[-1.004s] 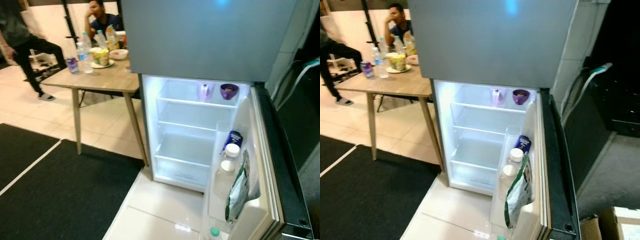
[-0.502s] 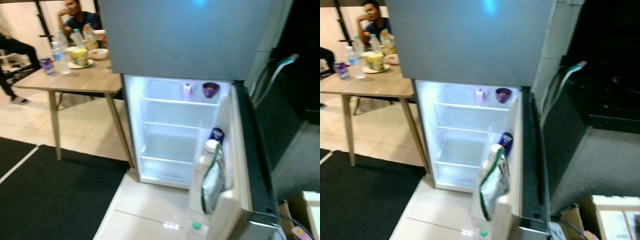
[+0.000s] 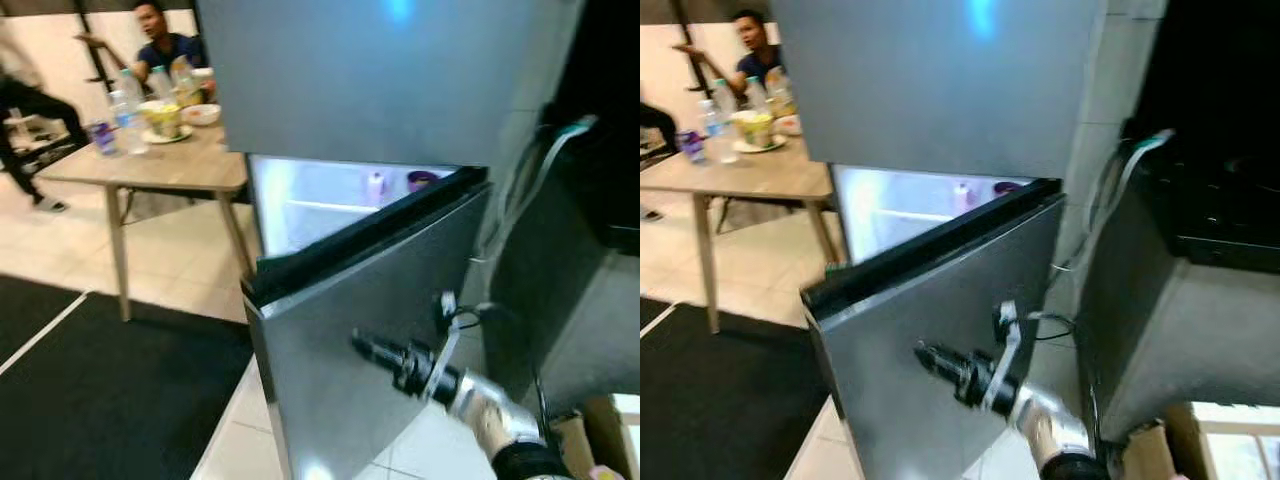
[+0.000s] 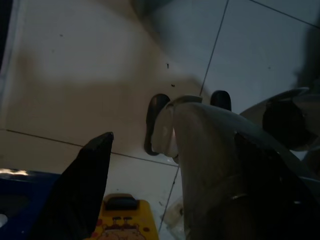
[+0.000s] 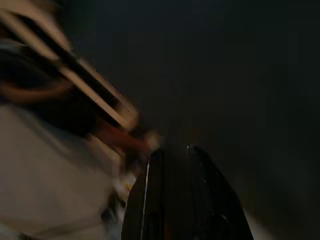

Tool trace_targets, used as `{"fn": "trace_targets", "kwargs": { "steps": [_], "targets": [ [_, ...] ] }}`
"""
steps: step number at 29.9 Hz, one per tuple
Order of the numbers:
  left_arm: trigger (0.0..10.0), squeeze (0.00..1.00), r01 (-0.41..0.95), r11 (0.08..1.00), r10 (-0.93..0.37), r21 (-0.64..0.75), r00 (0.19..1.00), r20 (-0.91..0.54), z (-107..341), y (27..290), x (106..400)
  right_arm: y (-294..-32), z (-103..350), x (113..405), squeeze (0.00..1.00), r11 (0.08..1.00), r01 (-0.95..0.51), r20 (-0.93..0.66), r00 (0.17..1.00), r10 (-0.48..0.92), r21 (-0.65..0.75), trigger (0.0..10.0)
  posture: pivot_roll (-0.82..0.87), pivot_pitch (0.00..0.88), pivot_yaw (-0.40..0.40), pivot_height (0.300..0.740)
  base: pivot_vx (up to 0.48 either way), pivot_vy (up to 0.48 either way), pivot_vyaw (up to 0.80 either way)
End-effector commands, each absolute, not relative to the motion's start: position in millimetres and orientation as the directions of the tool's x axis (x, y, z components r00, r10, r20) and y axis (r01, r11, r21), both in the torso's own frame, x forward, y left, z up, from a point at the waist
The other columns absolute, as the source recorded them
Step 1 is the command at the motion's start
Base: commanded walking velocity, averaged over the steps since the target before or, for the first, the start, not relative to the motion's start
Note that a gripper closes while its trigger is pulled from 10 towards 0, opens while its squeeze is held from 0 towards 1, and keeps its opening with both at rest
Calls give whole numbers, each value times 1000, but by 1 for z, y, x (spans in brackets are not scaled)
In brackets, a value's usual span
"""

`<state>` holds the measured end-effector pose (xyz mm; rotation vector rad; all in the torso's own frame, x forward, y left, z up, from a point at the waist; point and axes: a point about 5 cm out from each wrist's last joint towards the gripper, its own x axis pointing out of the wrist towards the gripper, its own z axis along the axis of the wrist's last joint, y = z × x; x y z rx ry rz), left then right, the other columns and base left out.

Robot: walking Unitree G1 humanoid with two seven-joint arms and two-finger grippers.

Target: Restocking fridge

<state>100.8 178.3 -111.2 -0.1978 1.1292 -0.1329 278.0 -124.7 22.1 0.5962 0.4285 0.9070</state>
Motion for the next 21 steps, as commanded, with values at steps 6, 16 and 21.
{"fn": "trace_targets", "kwargs": {
  "steps": [6, 16, 21],
  "targets": [
    [10000, 0, -2, 973, -214, -231, 370, -904, -115, 174, 87, -172, -13, 265, 0, 833, -356, -495, 679, 542, 425, 10000, -108, 0, -20, 740, 0, 0, 0],
    [10000, 0, -11, 974, -202, -224, 390, -898, -114, 175, 92, -224, -59, 208, 0, 976, -91, -761, 613, 212, 198, 10000, -108, 0, -18, 740, 0, 0, 0],
    [10000, 0, 0, 980, -184, -200, 387, -904, -114, 178, 93, -243, -78, 165, 0, 996, -43, -858, 505, 89, 77, 10000, -108, 0, -9, 740, 0, 0, 0]
  ]
}}
